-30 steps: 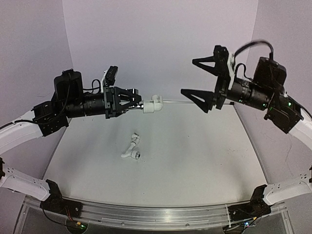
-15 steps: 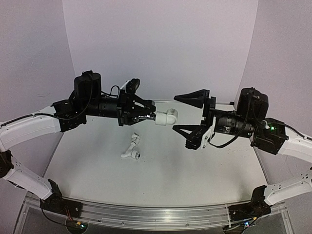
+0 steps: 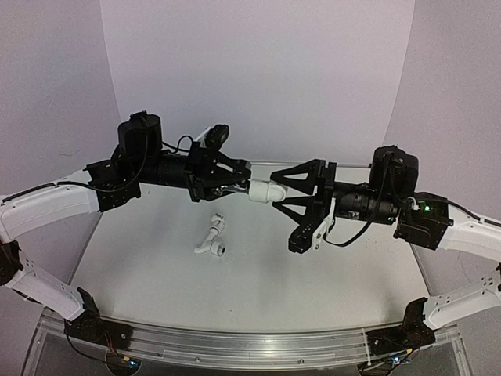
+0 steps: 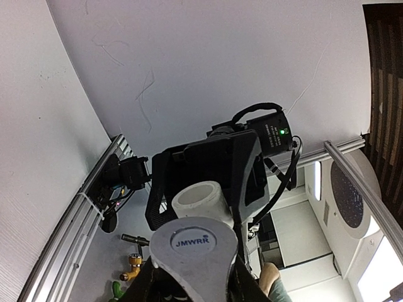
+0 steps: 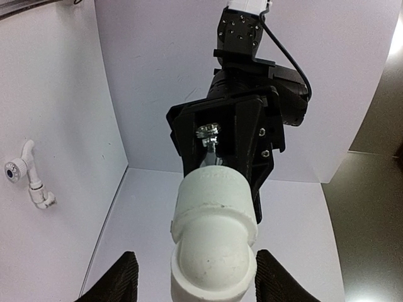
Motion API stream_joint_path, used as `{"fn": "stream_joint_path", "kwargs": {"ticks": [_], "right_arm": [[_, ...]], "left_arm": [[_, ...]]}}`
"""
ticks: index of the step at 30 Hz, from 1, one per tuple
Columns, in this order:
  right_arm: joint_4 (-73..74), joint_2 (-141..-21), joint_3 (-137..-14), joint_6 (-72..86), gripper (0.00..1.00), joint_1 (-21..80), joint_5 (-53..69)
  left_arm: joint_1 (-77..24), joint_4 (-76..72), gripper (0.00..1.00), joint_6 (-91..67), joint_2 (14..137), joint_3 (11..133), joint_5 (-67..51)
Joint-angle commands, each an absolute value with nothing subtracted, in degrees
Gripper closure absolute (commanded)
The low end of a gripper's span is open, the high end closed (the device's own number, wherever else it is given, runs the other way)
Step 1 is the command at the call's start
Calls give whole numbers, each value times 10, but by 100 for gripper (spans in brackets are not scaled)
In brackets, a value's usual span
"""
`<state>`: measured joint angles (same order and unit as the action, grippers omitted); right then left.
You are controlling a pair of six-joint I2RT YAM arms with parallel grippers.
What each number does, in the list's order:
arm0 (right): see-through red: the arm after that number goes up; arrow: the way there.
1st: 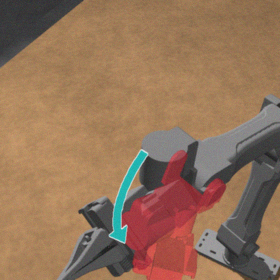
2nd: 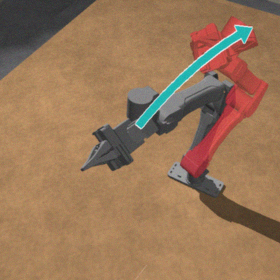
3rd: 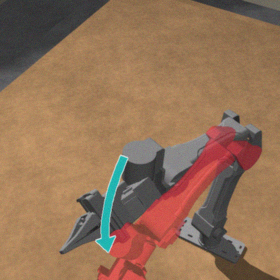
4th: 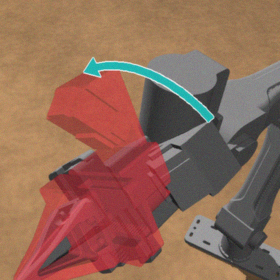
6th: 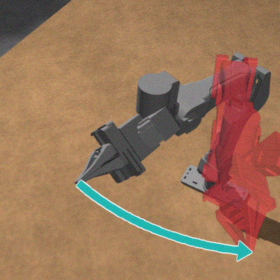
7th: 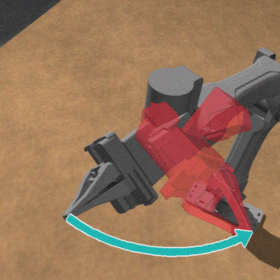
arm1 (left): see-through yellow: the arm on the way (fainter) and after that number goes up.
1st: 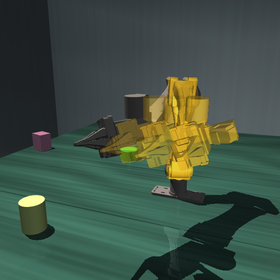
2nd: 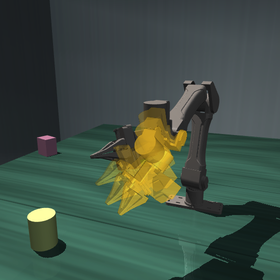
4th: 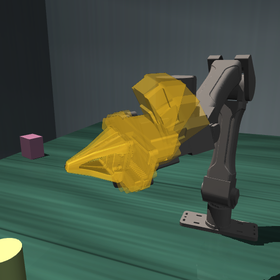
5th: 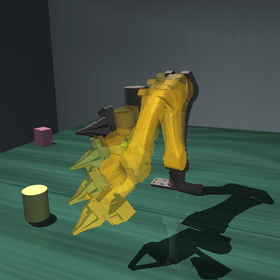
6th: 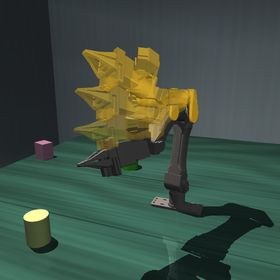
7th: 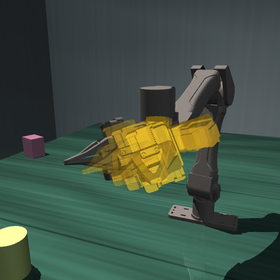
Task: Install the water faucets
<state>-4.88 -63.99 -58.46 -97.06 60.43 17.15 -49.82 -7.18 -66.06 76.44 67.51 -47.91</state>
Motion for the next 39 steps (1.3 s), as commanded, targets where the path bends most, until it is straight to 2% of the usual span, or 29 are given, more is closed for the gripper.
{"fn": "stream_joint_path", "kwargs": {"ticks": [1,5,13,22,28,35,39], "right_arm": [[-75,-646,-599,-930,48,614,168],[-75,-656,-624,-831,62,622,153],[-62,-683,-698,-581,78,624,134],[-50,-702,-747,-328,86,625,108],[-45,-704,-762,-134,97,624,98],[-35,-717,-788,136,98,616,136],[-37,-724,-793,231,100,603,175]], "left_arm": [[-497,-129,100,-640,753,705,-482],[-497,-160,100,-611,738,682,-466],[-498,-168,100,-542,719,661,-425],[-497,-168,100,-495,715,659,-430],[-497,-178,100,-472,693,648,-410],[-499,-189,100,-424,665,621,-363],[-505,-197,100,-384,649,602,-332]]}}
